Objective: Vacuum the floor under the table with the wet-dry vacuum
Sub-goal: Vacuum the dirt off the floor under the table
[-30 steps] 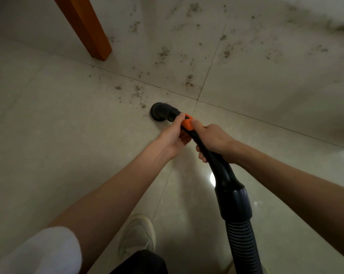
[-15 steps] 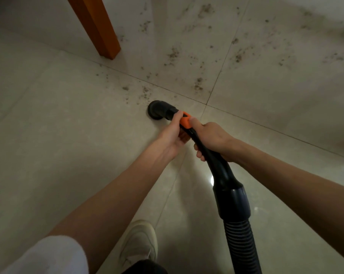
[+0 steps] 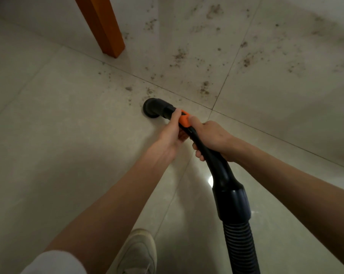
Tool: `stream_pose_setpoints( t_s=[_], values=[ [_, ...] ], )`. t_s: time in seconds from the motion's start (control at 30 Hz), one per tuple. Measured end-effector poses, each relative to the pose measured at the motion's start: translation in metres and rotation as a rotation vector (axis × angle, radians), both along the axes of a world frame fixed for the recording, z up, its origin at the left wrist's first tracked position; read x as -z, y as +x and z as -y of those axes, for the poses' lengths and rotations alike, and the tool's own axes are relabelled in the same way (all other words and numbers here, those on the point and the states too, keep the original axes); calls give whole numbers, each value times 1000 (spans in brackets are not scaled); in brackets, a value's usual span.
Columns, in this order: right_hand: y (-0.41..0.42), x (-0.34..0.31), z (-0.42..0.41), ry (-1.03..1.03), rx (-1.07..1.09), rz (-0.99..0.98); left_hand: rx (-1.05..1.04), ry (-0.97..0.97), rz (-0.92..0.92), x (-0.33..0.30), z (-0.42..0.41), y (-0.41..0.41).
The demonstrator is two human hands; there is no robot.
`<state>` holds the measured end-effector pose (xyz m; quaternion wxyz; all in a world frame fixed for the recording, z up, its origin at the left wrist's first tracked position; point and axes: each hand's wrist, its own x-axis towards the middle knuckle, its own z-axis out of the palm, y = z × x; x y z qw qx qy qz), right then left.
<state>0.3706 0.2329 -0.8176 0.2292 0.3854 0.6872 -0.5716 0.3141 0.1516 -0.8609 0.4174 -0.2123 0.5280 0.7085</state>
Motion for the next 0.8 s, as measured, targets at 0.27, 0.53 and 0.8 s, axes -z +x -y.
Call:
stream_pose_setpoints(
  t_s=[0.27, 0.53, 0.8],
  values=[
    [-20, 3, -6, 45, 63, -22, 27, 23, 4, -4, -14, -23],
    [-36, 9, -16, 43, 110, -47, 11, -28, 7, -4, -29, -42],
    [-38, 14, -22, -92, 119, -50, 37, -30, -20, -2, -27, -43]
  ],
)
